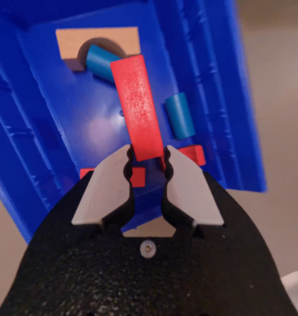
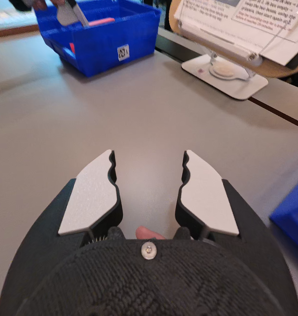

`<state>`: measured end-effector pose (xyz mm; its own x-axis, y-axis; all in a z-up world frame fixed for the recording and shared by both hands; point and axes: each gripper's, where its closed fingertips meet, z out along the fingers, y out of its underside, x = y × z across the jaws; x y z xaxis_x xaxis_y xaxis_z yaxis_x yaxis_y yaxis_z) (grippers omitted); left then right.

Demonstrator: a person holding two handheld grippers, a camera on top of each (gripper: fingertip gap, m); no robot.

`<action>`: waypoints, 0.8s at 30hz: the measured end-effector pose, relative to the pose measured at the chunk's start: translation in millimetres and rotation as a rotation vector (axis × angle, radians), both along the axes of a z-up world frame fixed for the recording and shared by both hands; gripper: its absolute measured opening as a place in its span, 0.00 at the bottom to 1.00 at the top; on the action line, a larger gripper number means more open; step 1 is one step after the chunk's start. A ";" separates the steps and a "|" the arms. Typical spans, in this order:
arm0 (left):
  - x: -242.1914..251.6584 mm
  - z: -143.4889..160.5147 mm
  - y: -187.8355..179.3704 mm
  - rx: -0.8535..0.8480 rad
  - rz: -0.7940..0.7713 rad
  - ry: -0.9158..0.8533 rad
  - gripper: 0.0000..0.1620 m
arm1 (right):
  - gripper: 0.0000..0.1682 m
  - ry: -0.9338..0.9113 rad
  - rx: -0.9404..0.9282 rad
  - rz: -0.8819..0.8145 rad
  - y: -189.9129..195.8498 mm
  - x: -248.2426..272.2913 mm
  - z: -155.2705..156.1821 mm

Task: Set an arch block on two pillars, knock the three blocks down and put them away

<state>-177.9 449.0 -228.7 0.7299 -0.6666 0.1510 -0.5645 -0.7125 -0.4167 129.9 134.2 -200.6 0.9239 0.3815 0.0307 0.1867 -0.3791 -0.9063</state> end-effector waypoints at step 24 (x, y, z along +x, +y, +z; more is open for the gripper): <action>180.4 115.1 -291.8 0.230 -1.162 -1.057 0.21 | 0.35 0.394 0.214 0.656 26.6 -95.6 151.7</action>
